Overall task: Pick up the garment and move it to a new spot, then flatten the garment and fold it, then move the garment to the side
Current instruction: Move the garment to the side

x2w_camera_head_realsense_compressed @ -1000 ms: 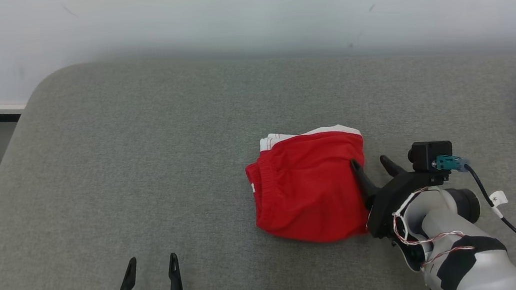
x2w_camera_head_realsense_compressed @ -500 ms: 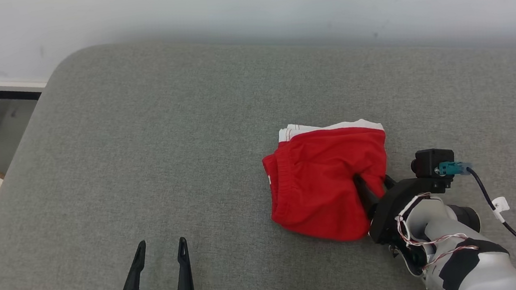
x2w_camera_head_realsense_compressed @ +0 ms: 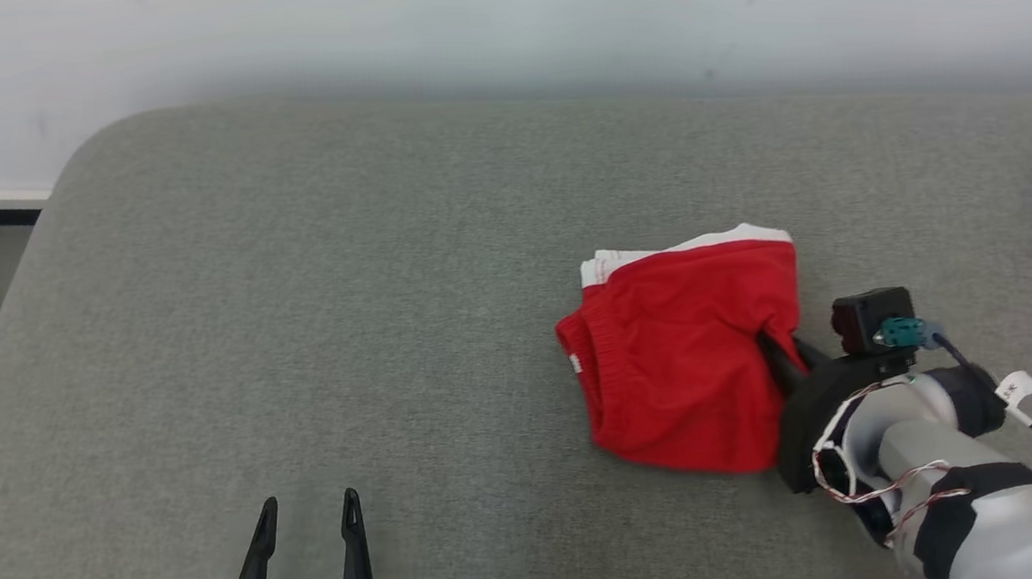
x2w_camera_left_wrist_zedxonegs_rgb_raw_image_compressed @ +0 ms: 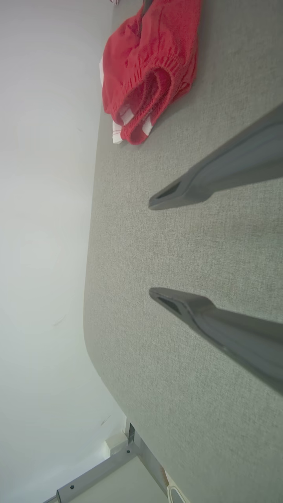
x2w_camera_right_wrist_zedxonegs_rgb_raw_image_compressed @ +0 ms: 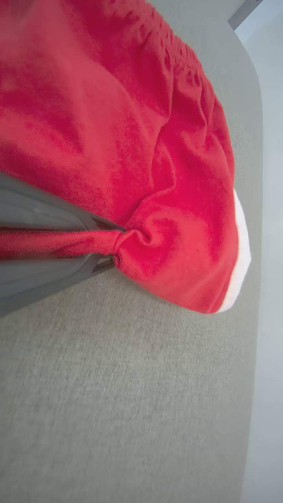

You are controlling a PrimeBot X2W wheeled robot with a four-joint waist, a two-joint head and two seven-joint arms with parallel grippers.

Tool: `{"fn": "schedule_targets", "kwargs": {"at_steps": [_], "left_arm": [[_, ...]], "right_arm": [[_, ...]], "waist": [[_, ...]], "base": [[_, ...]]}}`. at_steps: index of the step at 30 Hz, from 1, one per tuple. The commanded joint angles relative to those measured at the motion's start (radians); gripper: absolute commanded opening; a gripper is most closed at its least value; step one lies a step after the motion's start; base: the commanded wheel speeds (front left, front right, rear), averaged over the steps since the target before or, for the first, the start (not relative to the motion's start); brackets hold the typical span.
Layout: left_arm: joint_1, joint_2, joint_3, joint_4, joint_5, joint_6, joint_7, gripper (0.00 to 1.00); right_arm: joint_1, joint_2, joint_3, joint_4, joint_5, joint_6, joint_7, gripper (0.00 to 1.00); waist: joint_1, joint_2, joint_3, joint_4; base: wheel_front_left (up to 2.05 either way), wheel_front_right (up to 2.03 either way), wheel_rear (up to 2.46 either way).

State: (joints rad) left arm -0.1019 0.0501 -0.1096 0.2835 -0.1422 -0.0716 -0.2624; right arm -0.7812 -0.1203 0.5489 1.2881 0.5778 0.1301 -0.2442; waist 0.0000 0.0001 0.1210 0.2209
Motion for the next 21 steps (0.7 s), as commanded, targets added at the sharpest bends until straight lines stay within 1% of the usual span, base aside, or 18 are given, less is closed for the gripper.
{"fn": "schedule_targets", "kwargs": {"at_steps": [1, 10, 12, 17, 21], "left_arm": [[0.013, 0.0, 0.003, -0.001, 0.004, -0.005, -0.003, 1.0], [-0.012, 0.0, 0.016, -0.021, 0.019, -0.018, -0.002, 1.0], [-0.017, 0.0, 0.02, -0.024, 0.022, -0.021, -0.003, 1.0], [-0.033, 0.001, 0.031, -0.038, 0.029, -0.024, -0.003, 1.0], [-0.058, 0.0, 0.035, -0.051, 0.039, -0.033, -0.003, 1.0]], "right_arm": [[-0.018, -0.016, 0.006, 0.003, -0.012, 0.0, -0.007, 0.0], [-0.089, -0.114, 0.099, -0.071, -0.089, 0.0, -0.02, 0.0], [-0.103, -0.125, 0.116, -0.079, -0.099, 0.0, -0.019, 0.0], [-0.165, -0.198, 0.206, -0.119, -0.135, 0.0, 0.017, 0.0], [-0.213, -0.273, 0.263, -0.152, -0.135, 0.0, 0.043, 0.0]], "waist": [[0.0, -0.0001, -0.005, -0.026], [0.0, -0.0001, 0.039, -0.124], [0.0, -0.0001, 0.047, -0.136], [0.0, -0.0001, 0.08, -0.177], [0.0, -0.0001, 0.108, -0.191]], "base": [[0.0, 0.0, 0.0], [0.0, 0.0, 0.0], [0.0, 0.0, 0.0], [0.0, 0.0, 0.0], [0.0, 0.0, 0.0]]}}
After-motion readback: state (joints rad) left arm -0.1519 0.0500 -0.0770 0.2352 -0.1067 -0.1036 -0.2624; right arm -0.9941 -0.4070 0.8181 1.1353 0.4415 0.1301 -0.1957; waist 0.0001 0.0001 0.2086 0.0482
